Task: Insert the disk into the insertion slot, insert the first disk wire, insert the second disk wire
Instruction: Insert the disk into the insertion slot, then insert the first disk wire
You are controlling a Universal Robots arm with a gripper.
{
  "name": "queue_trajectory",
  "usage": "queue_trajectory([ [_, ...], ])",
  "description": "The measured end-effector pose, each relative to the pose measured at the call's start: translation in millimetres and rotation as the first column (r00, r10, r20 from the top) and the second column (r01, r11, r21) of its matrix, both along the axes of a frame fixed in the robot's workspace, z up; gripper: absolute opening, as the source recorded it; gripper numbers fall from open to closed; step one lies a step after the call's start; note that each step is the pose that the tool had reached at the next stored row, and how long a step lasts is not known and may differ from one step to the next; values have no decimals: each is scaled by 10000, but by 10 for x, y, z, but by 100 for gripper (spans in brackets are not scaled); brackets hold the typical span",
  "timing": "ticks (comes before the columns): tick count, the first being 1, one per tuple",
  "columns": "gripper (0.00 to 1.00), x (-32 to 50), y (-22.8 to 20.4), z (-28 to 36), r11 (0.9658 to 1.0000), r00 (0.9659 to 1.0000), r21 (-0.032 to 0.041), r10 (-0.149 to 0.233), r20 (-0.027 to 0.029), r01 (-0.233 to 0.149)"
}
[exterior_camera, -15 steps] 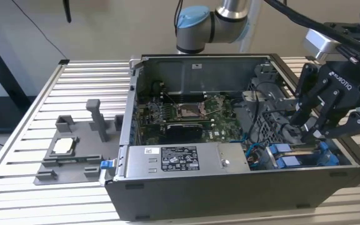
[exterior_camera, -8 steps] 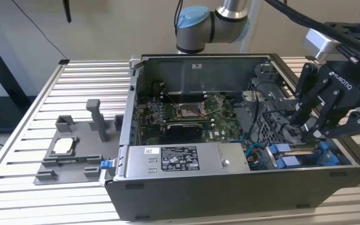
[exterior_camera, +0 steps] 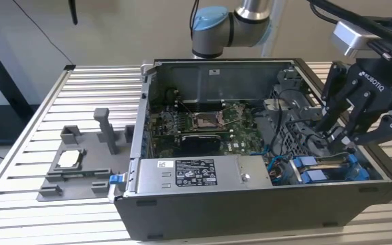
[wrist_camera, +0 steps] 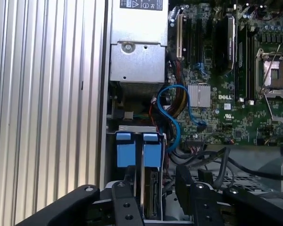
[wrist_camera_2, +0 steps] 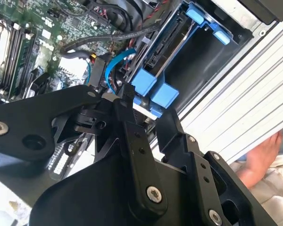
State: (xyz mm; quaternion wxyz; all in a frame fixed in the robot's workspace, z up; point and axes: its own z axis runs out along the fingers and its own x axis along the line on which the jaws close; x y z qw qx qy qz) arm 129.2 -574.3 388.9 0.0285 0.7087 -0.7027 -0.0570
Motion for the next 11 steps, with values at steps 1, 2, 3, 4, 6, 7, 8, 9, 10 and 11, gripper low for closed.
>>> queue_trajectory([
  [1,47,-2,13,2,10000,10000,10,0,2,0],
  [2,47,-4,29,3,10000,10000,15,1,3,-1],
  [3,47,-8,45,4,10000,10000,22,0,3,0],
  [4,47,-11,58,7,10000,10000,33,0,3,0],
  [6,47,-16,80,20,10000,10000,67,0,4,0],
  [7,47,-19,90,30,10000,10000,88,0,5,0],
  [8,47,-21,98,45,9999,10000,108,1,6,-1],
  [9,47,-23,106,59,9999,10000,134,0,9,0],
  [10,47,-24,114,73,9999,10000,153,0,12,0],
  [11,47,-26,127,79,9998,10000,181,0,19,-1],
])
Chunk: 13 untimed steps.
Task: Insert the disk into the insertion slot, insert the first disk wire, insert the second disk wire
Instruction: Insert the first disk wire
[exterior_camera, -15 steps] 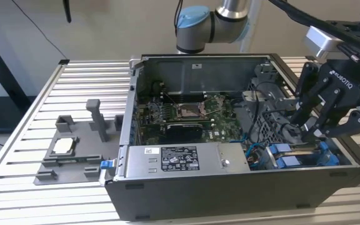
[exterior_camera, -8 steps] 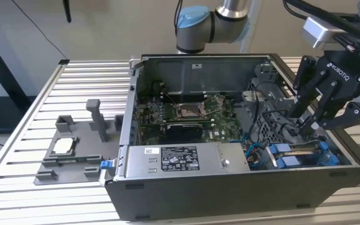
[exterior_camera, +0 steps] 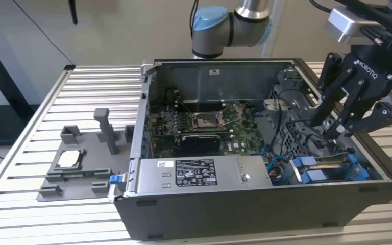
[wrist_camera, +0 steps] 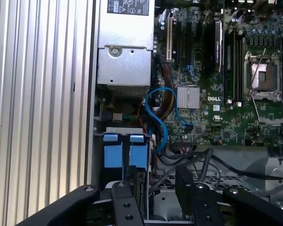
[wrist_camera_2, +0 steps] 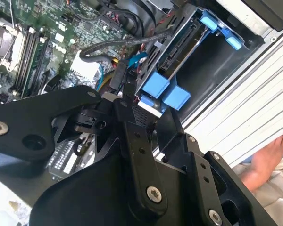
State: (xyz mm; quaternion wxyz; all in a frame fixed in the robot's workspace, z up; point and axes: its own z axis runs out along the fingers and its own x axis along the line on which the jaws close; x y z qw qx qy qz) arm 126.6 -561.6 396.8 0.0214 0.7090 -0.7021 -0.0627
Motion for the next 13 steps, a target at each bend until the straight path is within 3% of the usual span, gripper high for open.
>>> queue_trajectory([
  [3,47,-4,58,2,9999,10000,112,-1,56,1],
  [5,47,-4,97,-1,9999,9999,167,5,124,-7],
  [10,47,-4,159,-27,9996,9983,165,218,550,-227],
  [12,47,-4,166,-41,9994,9975,164,305,644,-316],
  [13,47,-3,166,-44,9993,9973,165,315,656,-327],
])
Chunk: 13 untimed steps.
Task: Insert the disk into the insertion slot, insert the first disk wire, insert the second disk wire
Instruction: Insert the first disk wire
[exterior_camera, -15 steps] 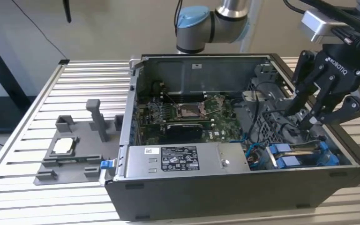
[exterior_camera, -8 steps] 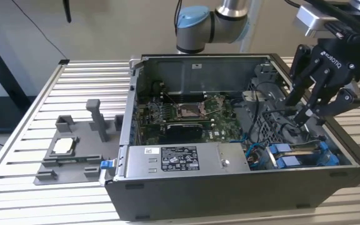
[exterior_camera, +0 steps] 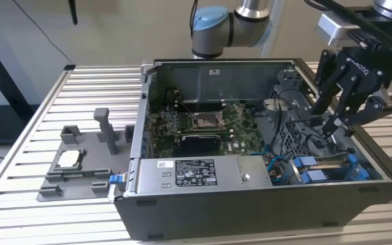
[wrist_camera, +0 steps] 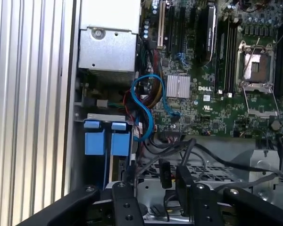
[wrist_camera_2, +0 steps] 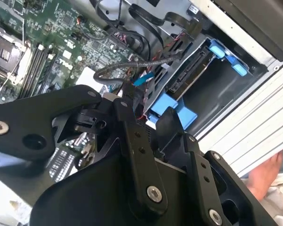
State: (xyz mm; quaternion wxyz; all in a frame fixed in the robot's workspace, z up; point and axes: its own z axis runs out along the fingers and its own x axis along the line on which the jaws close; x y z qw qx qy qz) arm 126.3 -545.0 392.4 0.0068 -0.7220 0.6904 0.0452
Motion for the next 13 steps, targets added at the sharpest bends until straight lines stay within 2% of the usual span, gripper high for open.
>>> queue_trajectory([
  [5,47,-1,6,0,10000,10000,-6,-1,9,1],
  [11,47,-1,32,-25,10000,9997,-3,85,243,-85],
  [13,47,0,35,-32,9999,9995,-4,151,292,-151],
])
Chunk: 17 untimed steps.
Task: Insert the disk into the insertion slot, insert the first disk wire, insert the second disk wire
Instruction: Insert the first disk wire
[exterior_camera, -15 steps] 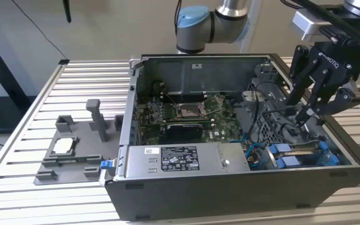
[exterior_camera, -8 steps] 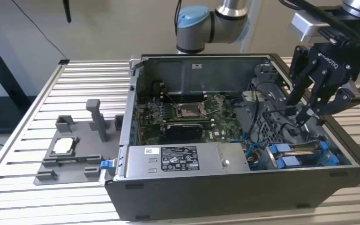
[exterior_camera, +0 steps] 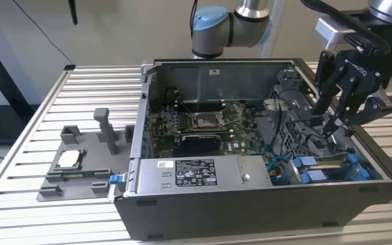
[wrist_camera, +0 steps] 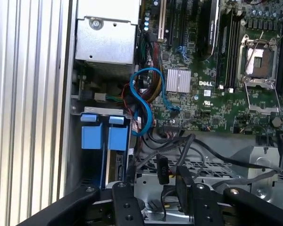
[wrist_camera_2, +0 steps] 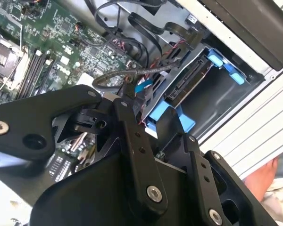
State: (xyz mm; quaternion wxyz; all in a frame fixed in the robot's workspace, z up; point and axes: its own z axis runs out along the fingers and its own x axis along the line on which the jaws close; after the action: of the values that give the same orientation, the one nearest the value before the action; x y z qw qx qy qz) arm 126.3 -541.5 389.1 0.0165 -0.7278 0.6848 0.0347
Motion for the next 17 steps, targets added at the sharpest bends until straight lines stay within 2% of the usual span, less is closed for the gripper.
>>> queue_trajectory([
  [4,47,-1,8,-11,9999,9999,0,116,55,-116],
  [13,47,-79,14,-14,9999,9999,-4,117,64,-117],
  [16,47,-91,14,-17,9999,9999,-7,118,75,-118],
  [17,47,-93,15,-21,9999,9999,-8,118,95,-118],
])
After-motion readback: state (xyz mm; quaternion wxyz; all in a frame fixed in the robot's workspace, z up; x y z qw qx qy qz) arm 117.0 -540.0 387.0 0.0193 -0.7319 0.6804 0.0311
